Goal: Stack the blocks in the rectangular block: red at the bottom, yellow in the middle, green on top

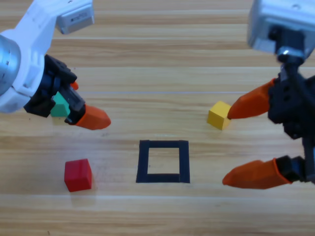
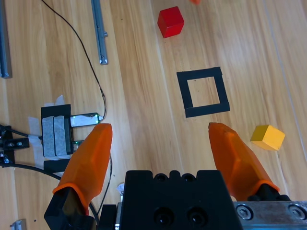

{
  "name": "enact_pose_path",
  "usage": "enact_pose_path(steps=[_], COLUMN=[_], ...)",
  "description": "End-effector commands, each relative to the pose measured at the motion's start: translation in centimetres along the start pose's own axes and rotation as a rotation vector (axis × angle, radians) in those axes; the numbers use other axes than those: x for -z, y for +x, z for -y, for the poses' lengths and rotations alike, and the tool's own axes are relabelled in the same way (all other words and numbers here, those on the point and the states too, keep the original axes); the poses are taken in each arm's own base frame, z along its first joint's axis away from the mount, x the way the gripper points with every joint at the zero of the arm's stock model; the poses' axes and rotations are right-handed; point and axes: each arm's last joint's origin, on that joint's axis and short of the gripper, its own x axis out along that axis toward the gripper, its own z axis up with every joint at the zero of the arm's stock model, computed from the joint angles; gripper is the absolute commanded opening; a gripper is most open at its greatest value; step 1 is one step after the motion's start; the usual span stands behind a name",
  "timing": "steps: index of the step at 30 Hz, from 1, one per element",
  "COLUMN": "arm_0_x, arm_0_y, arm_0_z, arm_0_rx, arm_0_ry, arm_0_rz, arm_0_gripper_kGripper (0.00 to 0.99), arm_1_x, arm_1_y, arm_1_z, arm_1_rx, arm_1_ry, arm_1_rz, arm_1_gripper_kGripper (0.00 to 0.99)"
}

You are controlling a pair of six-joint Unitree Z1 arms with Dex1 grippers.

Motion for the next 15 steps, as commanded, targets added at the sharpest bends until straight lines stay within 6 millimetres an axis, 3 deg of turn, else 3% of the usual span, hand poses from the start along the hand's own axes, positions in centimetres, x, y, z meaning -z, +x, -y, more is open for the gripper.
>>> enact_pose_path(steps=[1, 9, 15], arm_0_x=[0.6, 0.9, 0.3], arm_0_y=[-0.8, -0.7, -0.4], arm_0_z=[0.4, 0.4, 0.2], arm_0_rx=[0.016, 0.018, -0.025], arm_0_ry=[0.011, 0.01, -0.115], arm_0_rz=[0.008, -0.003, 0.003], arm_0_gripper_kGripper=[0.99, 0.989, 0.985], arm_1_x=[0.2, 0.4, 0.4], arm_1_y=[1.7, 1.5, 2.4], arm_1_z=[-1.0, -0.2, 2.9], arm_1_rx=[-0.046, 0.037, 0.443], arm_1_ry=[-0.023, 0.079, 0.413], arm_1_rz=[-0.037, -0.048, -0.057], arm_1_gripper_kGripper=[0.887, 0.888, 0.888])
